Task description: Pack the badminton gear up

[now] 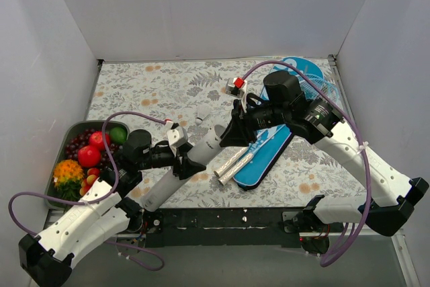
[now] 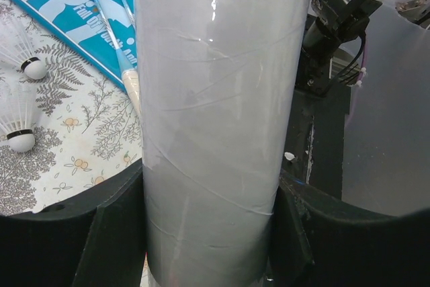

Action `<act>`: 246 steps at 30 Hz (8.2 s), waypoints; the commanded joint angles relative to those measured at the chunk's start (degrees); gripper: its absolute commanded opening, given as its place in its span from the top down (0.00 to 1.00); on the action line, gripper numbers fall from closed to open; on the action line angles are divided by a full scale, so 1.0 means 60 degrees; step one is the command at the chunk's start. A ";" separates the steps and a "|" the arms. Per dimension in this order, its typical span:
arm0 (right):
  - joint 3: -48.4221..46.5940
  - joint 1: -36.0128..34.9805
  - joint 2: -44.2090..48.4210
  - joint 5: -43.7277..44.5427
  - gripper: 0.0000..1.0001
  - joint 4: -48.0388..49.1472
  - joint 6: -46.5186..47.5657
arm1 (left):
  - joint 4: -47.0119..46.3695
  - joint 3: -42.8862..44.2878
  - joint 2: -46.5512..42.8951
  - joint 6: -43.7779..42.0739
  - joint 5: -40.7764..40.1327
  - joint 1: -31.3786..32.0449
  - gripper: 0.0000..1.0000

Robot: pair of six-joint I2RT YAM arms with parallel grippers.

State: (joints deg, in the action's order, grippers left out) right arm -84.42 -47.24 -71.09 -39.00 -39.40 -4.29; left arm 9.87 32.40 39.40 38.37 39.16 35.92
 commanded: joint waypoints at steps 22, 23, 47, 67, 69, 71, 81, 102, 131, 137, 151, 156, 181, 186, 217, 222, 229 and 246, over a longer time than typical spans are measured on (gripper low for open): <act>-0.1617 -0.0124 0.0496 0.0977 0.99 -0.0786 0.0276 | -0.0165 -0.0112 -0.0589 -0.0008 -0.0051 0.0107 0.45; -0.1705 -0.0124 0.0496 0.1051 0.99 -0.0889 0.0320 | -0.0151 -0.0127 -0.0604 -0.0008 -0.0066 0.0107 0.45; 0.2654 0.2861 0.1226 0.8639 0.99 -0.1816 -0.2021 | 0.0010 -0.0025 -0.0722 -0.0008 -0.0446 0.0209 0.45; 0.8342 0.5618 0.1141 0.9225 0.99 0.2127 -0.3972 | 0.0713 0.0342 -0.0985 0.0226 -0.0637 0.0195 0.45; 0.8416 0.5604 0.0922 0.9240 0.99 0.2288 -0.3972 | 0.0757 0.0371 -0.1000 0.0241 -0.0637 0.0195 0.44; 0.8431 0.5618 0.0789 0.9225 0.99 0.2347 -0.3957 | 0.0816 0.0371 -0.1029 0.0255 -0.0667 0.0195 0.44; 0.8124 0.5618 0.0422 0.9313 0.70 0.2158 -0.3854 | 0.0963 0.0356 -0.0985 0.0139 -0.0740 0.0195 0.44; 0.1533 0.5355 -0.2885 0.3355 0.45 0.2242 -0.0018 | 0.0977 0.0269 -0.0941 0.0080 -0.0755 0.0209 0.43; -0.2204 0.5018 -0.8703 -0.0398 0.31 0.2744 0.2136 | 0.0772 0.0005 -0.1176 0.0167 -0.0462 0.0209 0.42; -0.1838 0.5003 -0.8703 -0.0530 0.38 0.2509 0.2254 | 0.0684 0.0049 -0.1088 0.0182 -0.0374 0.0209 0.41; -0.1896 0.4915 -0.9026 -0.0984 0.79 0.1425 0.2342 | 0.0860 -0.0083 -0.1820 0.0285 -0.0432 0.0209 0.40; -0.1560 0.4915 -0.8646 -0.1015 0.99 0.1628 0.2123 | 0.0846 -0.0054 -0.1835 0.0285 -0.0388 0.0209 0.40; 0.0505 0.2617 -0.0474 0.2970 0.99 0.2216 0.1390 | 0.0948 0.0444 -0.0502 -0.0008 -0.0301 0.0209 0.44; 0.0375 0.2454 0.1255 0.2868 0.99 0.1645 0.1185 | 0.0963 0.0342 -0.0458 0.0036 -0.0242 0.0209 0.45; 0.0726 0.0654 0.1580 0.0933 0.99 0.2538 -0.0559 | 0.0977 0.0181 -0.1073 -0.0023 -0.0212 0.0224 0.45; 0.0901 0.0389 0.1463 0.1110 0.99 0.2523 -0.0500 | 0.0963 0.0181 -0.1190 -0.0023 -0.0154 0.0224 0.45; 0.1311 -0.0196 0.1083 0.0964 0.99 0.2582 -0.0500 | 0.0963 0.0122 -0.1424 -0.0008 -0.0066 0.0224 0.45; 0.1136 -0.1457 -0.0587 -0.0059 0.99 0.1982 -0.0105 | 0.0904 0.0005 -0.1835 -0.0008 -0.0066 0.0224 0.45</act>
State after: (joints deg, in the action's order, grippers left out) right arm -76.71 -54.28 -72.01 -34.35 -25.50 -6.55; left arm 18.09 32.23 29.76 37.93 38.37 37.12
